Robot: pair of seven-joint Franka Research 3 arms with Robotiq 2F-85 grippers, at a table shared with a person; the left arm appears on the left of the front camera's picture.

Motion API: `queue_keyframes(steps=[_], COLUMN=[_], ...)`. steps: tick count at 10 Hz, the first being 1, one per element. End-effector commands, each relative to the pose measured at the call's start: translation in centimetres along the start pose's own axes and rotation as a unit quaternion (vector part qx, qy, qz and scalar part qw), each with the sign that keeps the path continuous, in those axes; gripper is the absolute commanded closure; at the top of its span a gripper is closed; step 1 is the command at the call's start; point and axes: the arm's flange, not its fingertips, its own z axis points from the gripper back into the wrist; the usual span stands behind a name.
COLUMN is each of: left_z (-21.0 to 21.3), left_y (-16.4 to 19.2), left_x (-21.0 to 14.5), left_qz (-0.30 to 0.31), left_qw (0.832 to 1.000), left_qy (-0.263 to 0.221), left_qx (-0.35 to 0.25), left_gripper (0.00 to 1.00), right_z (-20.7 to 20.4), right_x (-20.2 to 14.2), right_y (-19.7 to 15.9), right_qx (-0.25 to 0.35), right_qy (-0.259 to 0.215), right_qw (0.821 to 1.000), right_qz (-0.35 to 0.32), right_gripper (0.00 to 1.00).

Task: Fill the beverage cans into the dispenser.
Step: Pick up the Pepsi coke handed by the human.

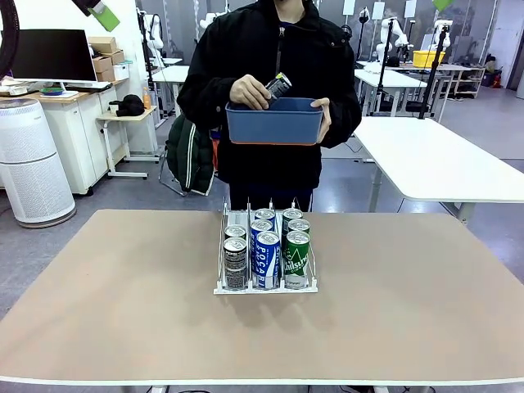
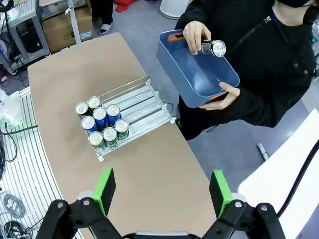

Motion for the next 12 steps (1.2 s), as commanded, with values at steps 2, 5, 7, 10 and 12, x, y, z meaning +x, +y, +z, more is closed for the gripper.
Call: queue_keyframes(steps=[2, 5, 7, 10, 12], left_z=[-0.08, -0.08, -0.08, -0.08, -0.08], left_y=[0.13, 0.13, 0.13, 0.13, 0.13], left_x=[-0.05, -0.05, -0.05, -0.05, -0.05], left_qz=[0.0, 0.0, 0.0, 0.0, 0.0], left_qw=[1.0, 1.0, 1.0, 1.0, 1.0], left_qy=[-0.003, -0.003, -0.003, -0.003, -0.003], left_qx=[0.001, 0.001, 0.001, 0.001, 0.001], left_gripper=[0.0, 0.0, 0.0, 0.0, 0.0], right_z=[0.06, 0.06, 0.06, 0.06, 0.06], right_x=[0.0, 0.0, 0.0, 0.0, 0.0], right_y=[-0.01, -0.01, -0.01, -0.01, -0.01], right_qx=[-0.001, -0.001, -0.001, -0.001, -0.001], right_qy=[-0.001, -0.001, -0.001, -0.001, -0.001], right_qw=[1.0, 1.0, 1.0, 1.0, 1.0], right_qz=[0.0, 0.0, 0.0, 0.0, 0.0], right_gripper=[0.0, 0.0, 0.0, 0.0, 0.0])
